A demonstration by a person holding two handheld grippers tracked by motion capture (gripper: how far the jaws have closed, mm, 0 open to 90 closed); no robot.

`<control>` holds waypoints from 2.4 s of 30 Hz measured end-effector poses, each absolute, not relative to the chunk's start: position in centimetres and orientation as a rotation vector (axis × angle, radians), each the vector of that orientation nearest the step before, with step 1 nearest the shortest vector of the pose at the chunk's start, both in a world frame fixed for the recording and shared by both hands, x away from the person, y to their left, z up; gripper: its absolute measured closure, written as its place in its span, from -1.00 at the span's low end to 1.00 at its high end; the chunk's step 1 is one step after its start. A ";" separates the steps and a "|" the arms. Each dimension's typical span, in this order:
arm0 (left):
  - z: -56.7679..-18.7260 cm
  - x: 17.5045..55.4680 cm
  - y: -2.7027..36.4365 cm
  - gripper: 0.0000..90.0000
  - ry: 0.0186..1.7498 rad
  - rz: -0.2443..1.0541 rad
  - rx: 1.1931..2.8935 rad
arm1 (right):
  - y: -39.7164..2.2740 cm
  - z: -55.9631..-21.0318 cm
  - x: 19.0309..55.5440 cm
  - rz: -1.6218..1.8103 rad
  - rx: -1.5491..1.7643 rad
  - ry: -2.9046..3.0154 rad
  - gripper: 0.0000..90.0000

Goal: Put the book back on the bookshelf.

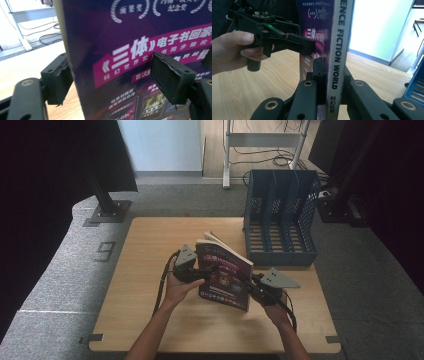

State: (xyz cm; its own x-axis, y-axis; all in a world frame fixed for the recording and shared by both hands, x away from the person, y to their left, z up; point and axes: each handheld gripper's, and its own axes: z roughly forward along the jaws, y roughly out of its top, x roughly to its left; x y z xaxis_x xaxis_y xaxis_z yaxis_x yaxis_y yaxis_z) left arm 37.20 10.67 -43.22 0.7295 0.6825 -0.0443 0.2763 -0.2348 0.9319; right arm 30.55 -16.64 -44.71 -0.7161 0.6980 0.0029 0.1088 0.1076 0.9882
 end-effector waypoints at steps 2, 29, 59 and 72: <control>-43.2 37.4 10.7 -0.65 0.754 0.442 1.821 | -16.7 -44.7 30.5 1.650 0.783 1.921 0.80; -42.8 37.1 10.3 -0.61 0.692 0.371 1.812 | -16.9 -44.6 30.4 1.666 0.754 1.919 0.70; -42.3 36.9 9.9 -0.58 0.687 0.367 1.812 | -15.8 -43.8 32.0 1.714 0.736 1.979 0.55; -42.3 36.8 9.9 -0.56 0.689 0.364 1.807 | -15.2 -43.7 32.3 1.674 0.768 1.948 0.77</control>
